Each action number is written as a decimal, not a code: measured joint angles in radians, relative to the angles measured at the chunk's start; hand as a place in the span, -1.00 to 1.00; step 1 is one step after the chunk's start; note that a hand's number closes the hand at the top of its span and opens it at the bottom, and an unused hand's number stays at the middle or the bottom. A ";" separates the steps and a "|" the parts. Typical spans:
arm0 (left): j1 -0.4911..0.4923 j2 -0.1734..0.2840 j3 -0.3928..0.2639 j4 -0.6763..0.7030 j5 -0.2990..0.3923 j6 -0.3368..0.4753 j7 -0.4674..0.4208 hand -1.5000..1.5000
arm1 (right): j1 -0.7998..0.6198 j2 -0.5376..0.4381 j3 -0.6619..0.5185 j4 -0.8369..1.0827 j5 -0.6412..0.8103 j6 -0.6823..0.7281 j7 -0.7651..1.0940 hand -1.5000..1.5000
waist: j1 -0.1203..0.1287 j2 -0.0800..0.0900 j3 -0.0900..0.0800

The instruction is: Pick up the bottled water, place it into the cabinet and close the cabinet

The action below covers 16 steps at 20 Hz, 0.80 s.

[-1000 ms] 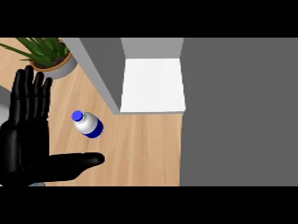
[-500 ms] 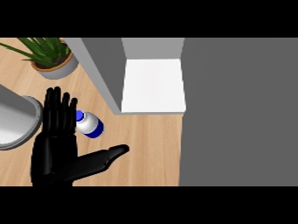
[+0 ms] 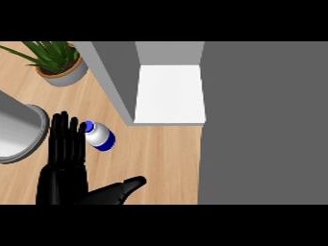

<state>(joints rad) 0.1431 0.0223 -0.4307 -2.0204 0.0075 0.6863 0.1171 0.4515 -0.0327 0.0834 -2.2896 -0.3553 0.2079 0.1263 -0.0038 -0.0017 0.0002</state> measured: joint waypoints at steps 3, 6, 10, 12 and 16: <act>0.039 -0.003 -0.021 -0.002 0.007 0.008 -0.034 -1.00 | 0.034 0.003 0.006 -0.010 0.009 0.024 -0.023 -1.00 | 0.000 0.000 0.000; 0.066 0.001 -0.027 -0.012 0.008 0.000 -0.060 -1.00 | 0.042 0.008 0.003 0.003 0.020 0.040 -0.048 -1.00 | 0.001 0.000 0.000; 0.091 0.012 -0.006 -0.009 0.039 -0.030 -0.105 -1.00 | 0.054 0.008 -0.004 0.031 0.023 0.072 -0.084 -1.00 | 0.001 0.000 0.000; 0.121 0.013 0.013 0.005 0.066 -0.047 -0.155 -1.00 | 0.063 0.011 -0.006 0.029 0.025 0.075 -0.091 -1.00 | 0.002 0.000 0.000; 0.123 0.023 0.092 0.034 0.124 -0.081 -0.194 -1.00 | 0.079 0.009 -0.019 0.038 0.023 0.097 -0.113 -1.00 | 0.001 0.000 0.000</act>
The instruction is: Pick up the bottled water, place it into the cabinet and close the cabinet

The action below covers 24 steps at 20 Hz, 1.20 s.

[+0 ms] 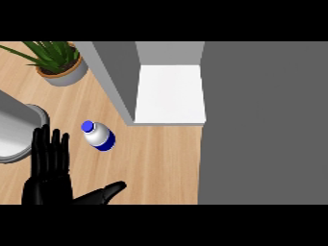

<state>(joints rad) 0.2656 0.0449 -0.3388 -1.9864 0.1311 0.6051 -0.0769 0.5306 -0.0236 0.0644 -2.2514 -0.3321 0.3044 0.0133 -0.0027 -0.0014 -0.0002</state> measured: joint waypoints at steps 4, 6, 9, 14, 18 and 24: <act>0.034 0.008 0.051 0.046 0.045 -0.046 -0.067 -1.00 | 0.031 0.003 -0.005 -0.008 -0.003 0.019 -0.019 -1.00 | 0.000 0.000 0.000; 0.033 0.013 0.063 0.055 0.043 -0.051 -0.068 -1.00 | 0.047 0.008 0.011 0.001 0.015 0.031 -0.043 -1.00 | -0.001 0.000 0.000; 0.035 0.024 0.107 0.111 0.072 -0.095 -0.115 -1.00 | 0.065 0.014 0.031 0.005 0.042 0.036 -0.064 -1.00 | -0.001 0.000 0.000; -0.016 0.043 0.182 0.227 0.099 -0.144 -0.137 -1.00 | 0.065 0.011 0.036 0.006 0.040 0.044 -0.068 -1.00 | -0.002 0.001 0.000; -0.059 0.044 0.243 0.359 0.140 -0.211 -0.196 -1.00 | 0.082 0.017 0.055 0.010 0.061 0.048 -0.092 -1.00 | -0.003 0.001 0.000; -0.132 0.057 0.335 0.550 0.206 -0.311 -0.250 -1.00 | 0.105 0.010 0.061 0.007 0.061 0.062 -0.114 -1.00 | -0.004 0.001 0.000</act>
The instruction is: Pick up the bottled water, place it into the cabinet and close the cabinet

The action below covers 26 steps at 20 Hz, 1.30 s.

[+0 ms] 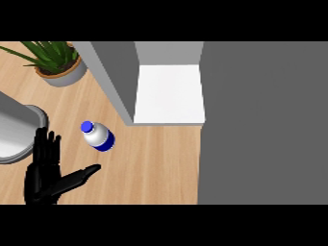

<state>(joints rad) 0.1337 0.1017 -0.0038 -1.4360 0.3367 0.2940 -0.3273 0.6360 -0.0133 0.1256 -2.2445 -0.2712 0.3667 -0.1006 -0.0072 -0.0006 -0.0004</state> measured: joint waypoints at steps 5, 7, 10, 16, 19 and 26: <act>-0.068 -0.028 0.044 0.156 0.023 -0.032 -0.050 -1.00 | 0.010 -0.006 -0.007 -0.016 -0.021 0.004 0.004 -1.00 | -0.001 0.000 0.000; -0.104 -0.032 0.070 0.241 0.038 -0.061 -0.081 -1.00 | 0.021 -0.007 -0.007 -0.022 -0.027 0.009 0.003 -1.00 | -0.002 0.001 0.000; -0.152 -0.036 0.111 0.359 0.071 -0.119 -0.133 -1.00 | 0.021 -0.013 -0.016 -0.020 -0.033 0.015 0.007 -1.00 | -0.002 0.001 0.000; -0.238 -0.030 0.169 0.585 0.100 -0.223 -0.236 -1.00 | 0.042 -0.002 0.012 -0.038 -0.013 0.007 0.008 -1.00 | -0.003 0.001 0.000; -0.293 -0.023 0.192 0.694 0.099 -0.258 -0.292 -1.00 | 0.039 -0.012 -0.009 -0.023 -0.020 0.020 -0.004 -1.00 | -0.004 0.001 0.000; -0.389 -0.005 0.230 0.880 0.101 -0.336 -0.391 -1.00 | 0.014 -0.009 0.000 -0.023 -0.012 0.011 0.016 -1.00 | -0.003 -0.001 0.003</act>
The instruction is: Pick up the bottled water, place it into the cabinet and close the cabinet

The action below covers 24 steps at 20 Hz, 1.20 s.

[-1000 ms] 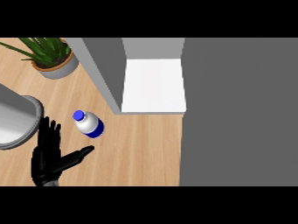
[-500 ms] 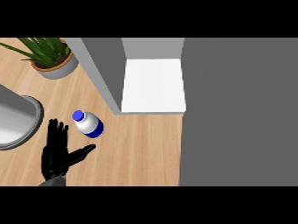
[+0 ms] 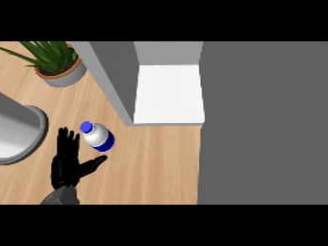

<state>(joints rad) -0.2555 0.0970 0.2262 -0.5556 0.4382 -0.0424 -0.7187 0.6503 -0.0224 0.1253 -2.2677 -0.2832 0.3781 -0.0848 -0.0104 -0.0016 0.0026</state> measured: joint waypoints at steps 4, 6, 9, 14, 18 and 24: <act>-0.031 0.002 0.015 0.074 0.005 -0.043 -0.043 -1.00 | -0.029 -0.001 -0.008 0.020 -0.017 -0.007 0.009 -1.00 | 0.003 -0.005 0.011; -0.043 0.002 0.025 0.104 0.007 -0.056 -0.072 -1.00 | -0.029 -0.001 -0.004 0.016 -0.015 -0.006 0.010 -1.00 | 0.001 -0.006 0.015; -0.062 0.012 0.036 0.131 0.023 -0.110 -0.062 -1.00 | -0.015 0.002 0.002 0.026 -0.006 0.005 -0.008 -1.00 | -0.002 -0.006 0.016; -0.107 0.020 0.050 0.192 0.033 -0.176 -0.061 -1.00 | -0.033 0.008 0.015 0.051 0.006 -0.008 -0.019 -1.00 | -0.004 -0.002 0.013; -0.137 0.024 0.058 0.221 0.041 -0.213 -0.051 -1.00 | -0.046 0.009 0.022 0.067 0.007 -0.017 -0.014 -1.00 | -0.003 -0.001 0.012; -0.207 0.002 0.054 0.298 0.022 -0.249 -0.086 1.00 | -0.065 -0.007 0.001 0.088 -0.013 -0.010 -0.026 -1.00 | -0.012 0.005 0.003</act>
<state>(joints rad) -0.4624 0.0995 0.2802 -0.2573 0.4602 -0.2912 -0.8047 0.5849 -0.0297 0.1267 -2.1795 -0.2965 0.3681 -0.1110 -0.0222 0.0033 0.0057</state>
